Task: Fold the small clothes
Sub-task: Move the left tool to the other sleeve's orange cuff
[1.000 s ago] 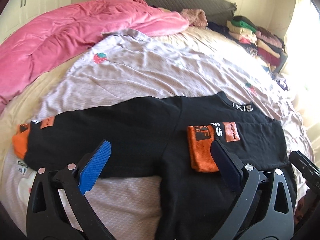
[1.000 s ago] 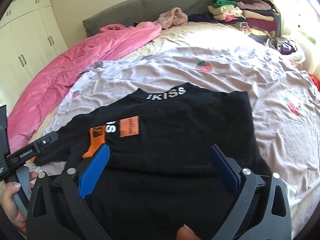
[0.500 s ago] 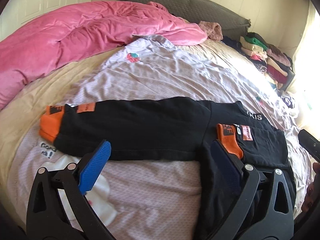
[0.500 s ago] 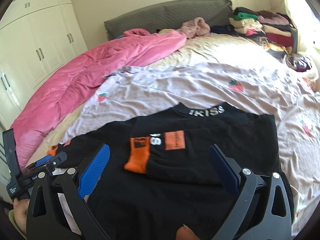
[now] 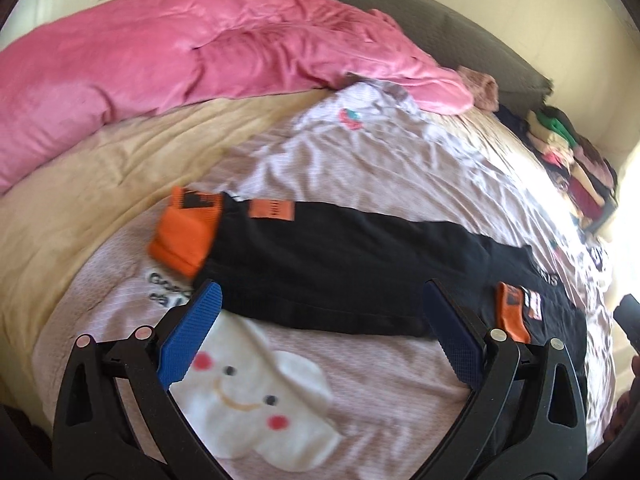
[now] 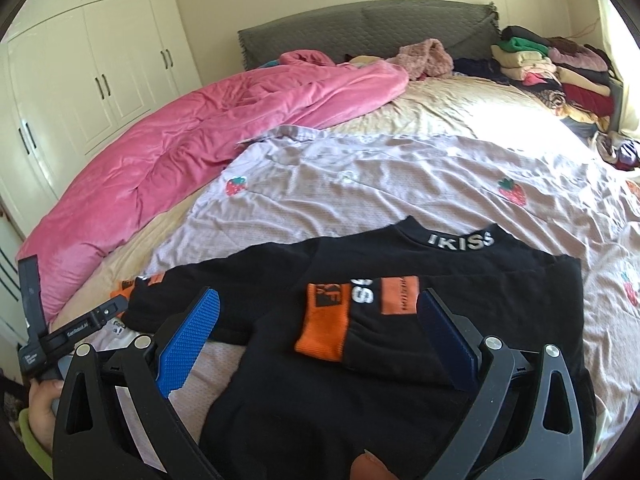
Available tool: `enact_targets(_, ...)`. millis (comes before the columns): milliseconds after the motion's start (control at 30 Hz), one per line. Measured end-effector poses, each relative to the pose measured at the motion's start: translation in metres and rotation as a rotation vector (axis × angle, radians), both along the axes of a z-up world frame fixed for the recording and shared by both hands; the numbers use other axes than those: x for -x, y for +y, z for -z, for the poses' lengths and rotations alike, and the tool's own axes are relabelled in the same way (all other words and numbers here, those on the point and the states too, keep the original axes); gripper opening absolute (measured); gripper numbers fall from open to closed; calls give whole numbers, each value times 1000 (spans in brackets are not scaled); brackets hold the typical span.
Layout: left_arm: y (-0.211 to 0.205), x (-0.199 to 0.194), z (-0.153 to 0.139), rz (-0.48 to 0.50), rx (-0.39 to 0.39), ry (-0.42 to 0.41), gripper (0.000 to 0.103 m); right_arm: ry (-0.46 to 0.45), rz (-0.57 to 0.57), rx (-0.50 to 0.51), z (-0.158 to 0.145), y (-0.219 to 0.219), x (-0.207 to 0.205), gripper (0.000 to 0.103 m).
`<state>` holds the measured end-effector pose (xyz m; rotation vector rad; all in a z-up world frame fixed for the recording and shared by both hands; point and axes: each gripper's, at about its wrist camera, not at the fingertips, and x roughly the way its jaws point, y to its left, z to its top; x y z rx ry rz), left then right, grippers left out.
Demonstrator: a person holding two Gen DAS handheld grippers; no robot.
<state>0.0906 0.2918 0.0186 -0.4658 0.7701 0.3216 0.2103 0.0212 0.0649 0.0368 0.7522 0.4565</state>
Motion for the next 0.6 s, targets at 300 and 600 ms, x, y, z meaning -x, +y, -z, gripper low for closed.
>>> enact_targets(300,47,13,16,-121,32,27,94,21,-92,12,9,42,-9,98)
enact_targets(600,74,21,39,-192,106,18,93,75,-162,15,34,78,-11,98)
